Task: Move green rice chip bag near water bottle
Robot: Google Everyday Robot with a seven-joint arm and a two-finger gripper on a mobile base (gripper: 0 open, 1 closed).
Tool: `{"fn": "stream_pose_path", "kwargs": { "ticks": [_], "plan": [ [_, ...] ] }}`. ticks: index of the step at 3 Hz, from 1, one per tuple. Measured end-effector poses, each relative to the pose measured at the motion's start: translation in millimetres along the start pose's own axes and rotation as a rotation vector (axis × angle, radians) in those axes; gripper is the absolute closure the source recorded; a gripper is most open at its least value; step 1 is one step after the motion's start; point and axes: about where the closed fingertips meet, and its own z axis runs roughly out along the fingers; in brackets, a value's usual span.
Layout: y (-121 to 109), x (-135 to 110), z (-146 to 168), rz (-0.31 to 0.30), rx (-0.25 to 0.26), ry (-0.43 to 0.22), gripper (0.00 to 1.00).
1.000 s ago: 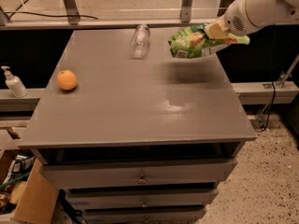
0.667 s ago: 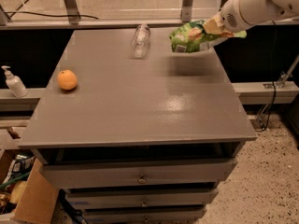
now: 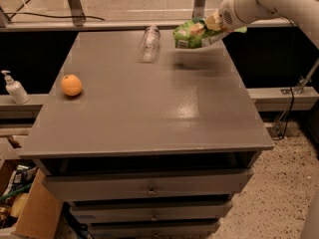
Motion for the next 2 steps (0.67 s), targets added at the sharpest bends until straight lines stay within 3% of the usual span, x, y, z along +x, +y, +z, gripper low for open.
{"fn": "stream_pose_path", "kwargs": {
  "ticks": [2],
  "plan": [
    [6.3, -9.5, 47.9, 0.035, -0.001, -0.005, 1.0]
  ]
}}
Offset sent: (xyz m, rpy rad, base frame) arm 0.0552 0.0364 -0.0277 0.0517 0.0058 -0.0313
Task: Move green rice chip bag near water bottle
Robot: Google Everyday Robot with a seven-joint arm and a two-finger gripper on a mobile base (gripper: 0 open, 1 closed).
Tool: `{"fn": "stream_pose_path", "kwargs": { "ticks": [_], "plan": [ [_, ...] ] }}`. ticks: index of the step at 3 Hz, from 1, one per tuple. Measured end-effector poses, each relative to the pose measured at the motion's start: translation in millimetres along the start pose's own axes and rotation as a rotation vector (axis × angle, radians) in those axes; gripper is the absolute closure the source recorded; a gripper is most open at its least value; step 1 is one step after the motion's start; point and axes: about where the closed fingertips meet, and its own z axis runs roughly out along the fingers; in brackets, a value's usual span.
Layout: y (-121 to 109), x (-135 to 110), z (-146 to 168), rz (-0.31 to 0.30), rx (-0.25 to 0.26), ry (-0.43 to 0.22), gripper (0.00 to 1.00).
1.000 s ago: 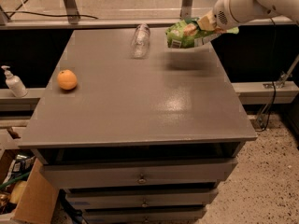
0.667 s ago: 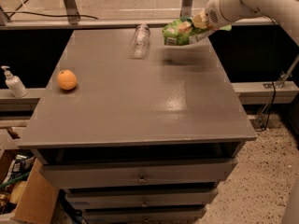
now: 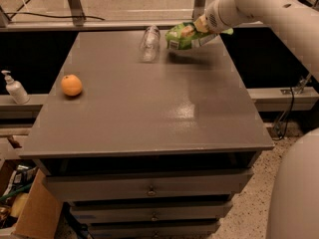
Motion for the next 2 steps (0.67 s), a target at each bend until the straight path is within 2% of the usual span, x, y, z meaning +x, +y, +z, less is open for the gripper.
{"fn": "stream_pose_path", "kwargs": {
  "ticks": [2],
  "plan": [
    [14.7, 7.5, 23.1, 0.035, -0.021, 0.007, 1.0]
  ]
}}
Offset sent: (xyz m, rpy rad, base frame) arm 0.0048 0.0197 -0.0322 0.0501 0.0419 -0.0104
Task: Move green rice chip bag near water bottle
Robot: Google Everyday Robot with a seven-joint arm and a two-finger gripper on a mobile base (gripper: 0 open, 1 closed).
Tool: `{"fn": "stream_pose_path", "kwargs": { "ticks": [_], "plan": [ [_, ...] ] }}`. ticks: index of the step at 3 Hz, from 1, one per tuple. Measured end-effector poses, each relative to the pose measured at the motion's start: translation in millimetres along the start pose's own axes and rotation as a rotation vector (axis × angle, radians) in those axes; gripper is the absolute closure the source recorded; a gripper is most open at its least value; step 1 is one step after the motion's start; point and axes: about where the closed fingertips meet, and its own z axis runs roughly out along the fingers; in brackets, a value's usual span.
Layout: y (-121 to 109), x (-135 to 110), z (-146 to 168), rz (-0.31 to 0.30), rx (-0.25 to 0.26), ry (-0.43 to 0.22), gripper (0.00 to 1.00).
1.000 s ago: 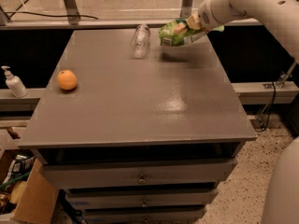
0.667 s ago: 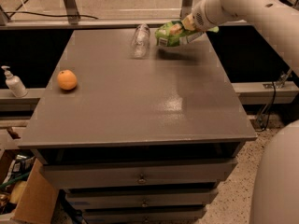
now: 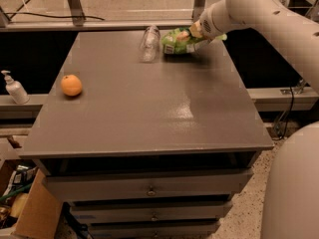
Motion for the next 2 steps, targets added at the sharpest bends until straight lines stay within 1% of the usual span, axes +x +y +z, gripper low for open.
{"fn": "stream_pose_path", "kwargs": {
  "ticks": [1, 2],
  "plan": [
    [10.7, 4.9, 4.9, 0.013, -0.018, 0.009, 1.0],
    [17.0, 11.1, 8.9, 0.021, -0.033, 0.028, 0.84]
  ]
}}
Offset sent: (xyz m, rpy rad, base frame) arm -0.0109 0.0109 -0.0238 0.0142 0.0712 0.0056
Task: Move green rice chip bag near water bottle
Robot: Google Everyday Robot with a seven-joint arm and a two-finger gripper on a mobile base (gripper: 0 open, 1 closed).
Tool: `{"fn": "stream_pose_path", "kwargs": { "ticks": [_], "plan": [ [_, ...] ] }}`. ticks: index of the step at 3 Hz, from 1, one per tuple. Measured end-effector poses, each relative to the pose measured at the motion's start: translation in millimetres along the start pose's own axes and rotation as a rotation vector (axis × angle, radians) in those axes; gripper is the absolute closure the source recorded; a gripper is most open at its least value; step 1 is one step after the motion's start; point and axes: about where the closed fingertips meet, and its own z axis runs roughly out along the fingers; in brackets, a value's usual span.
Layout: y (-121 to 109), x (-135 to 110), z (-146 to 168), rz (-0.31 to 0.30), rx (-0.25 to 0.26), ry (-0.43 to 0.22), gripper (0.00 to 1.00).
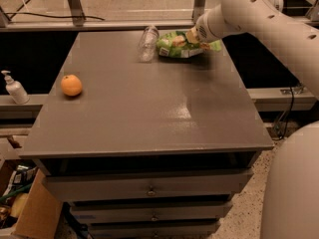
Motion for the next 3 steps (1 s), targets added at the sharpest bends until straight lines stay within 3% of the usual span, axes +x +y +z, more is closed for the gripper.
{"fn": "stream_pose_path", "kwargs": {
  "ticks": [3],
  "plan": [
    [5.0, 6.8, -2.3, 0.006, -0.004, 0.029, 0.14]
  ]
}}
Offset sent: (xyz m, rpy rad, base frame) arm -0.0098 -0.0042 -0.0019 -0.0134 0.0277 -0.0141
